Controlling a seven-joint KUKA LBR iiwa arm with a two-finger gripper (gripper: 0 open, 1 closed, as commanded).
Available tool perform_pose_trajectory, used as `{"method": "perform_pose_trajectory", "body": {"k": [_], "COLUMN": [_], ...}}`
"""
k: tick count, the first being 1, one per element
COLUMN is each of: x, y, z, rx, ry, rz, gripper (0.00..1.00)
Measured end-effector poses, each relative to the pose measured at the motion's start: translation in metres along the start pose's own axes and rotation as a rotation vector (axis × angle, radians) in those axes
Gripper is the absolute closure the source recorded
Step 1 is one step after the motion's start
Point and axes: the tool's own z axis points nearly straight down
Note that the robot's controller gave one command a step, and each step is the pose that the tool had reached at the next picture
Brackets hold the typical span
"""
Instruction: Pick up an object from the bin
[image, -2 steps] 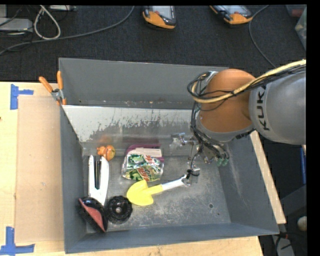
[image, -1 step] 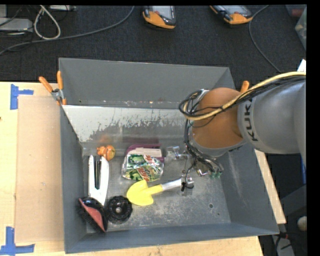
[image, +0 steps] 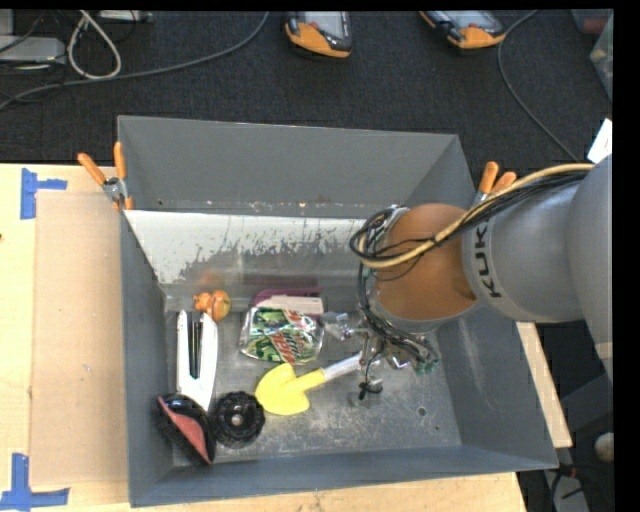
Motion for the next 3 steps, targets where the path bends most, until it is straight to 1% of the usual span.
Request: {"method": "perform_pose_trajectory", "body": {"k": [1,2,3], "x": [0.006,0.006,0.009], "y": [-0.014,-0.014,-0.012], "z": [-0.003,-0.003,-0.040], "rx": [-0.001,-0.001,-0.005], "ry": [0.003,0.004,0.013], "rz": [0.031,0.030,0.030], "gripper": [1.00,1.00,1.00]}}
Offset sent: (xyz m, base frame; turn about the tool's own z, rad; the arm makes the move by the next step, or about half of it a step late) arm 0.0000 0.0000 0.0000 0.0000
